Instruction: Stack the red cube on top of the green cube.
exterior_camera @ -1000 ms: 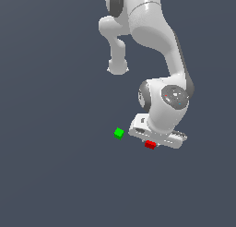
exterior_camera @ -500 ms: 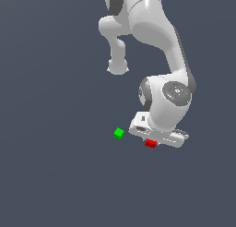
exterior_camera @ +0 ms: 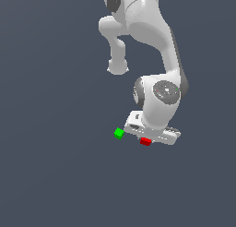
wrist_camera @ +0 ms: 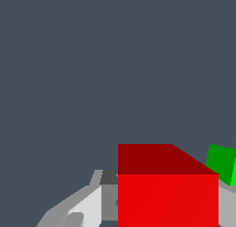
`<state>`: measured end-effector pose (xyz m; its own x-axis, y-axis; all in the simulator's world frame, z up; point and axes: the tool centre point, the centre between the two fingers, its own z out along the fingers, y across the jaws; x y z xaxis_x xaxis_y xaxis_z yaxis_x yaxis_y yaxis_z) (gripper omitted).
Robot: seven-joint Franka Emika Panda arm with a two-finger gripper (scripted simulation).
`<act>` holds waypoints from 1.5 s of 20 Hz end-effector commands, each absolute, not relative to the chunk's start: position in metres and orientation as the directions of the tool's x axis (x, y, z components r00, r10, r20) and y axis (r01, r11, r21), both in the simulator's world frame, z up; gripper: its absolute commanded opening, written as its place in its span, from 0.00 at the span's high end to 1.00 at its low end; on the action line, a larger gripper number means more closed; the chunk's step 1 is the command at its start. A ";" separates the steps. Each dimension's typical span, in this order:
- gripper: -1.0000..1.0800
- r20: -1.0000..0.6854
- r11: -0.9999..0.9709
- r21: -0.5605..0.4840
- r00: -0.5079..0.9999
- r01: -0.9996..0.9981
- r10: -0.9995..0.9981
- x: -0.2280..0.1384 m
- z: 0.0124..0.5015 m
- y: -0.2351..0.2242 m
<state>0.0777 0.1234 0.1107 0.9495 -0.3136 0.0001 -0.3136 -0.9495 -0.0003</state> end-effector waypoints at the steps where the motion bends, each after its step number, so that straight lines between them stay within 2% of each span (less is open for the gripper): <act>1: 1.00 0.001 -0.949 0.000 0.949 -0.314 -0.314 0.072 0.107 0.113; 16: 1.00 0.000 -0.949 0.000 0.949 -0.315 -0.315 0.017 0.069 0.026; 26: 1.00 0.000 -0.949 0.000 0.949 -0.315 -0.315 0.007 0.060 0.006; 27: 0.04 0.000 -0.949 0.000 0.949 -0.315 -0.315 0.007 0.060 0.006; 30: 0.04 0.000 -0.949 0.000 0.949 -0.315 -0.315 0.007 0.060 0.006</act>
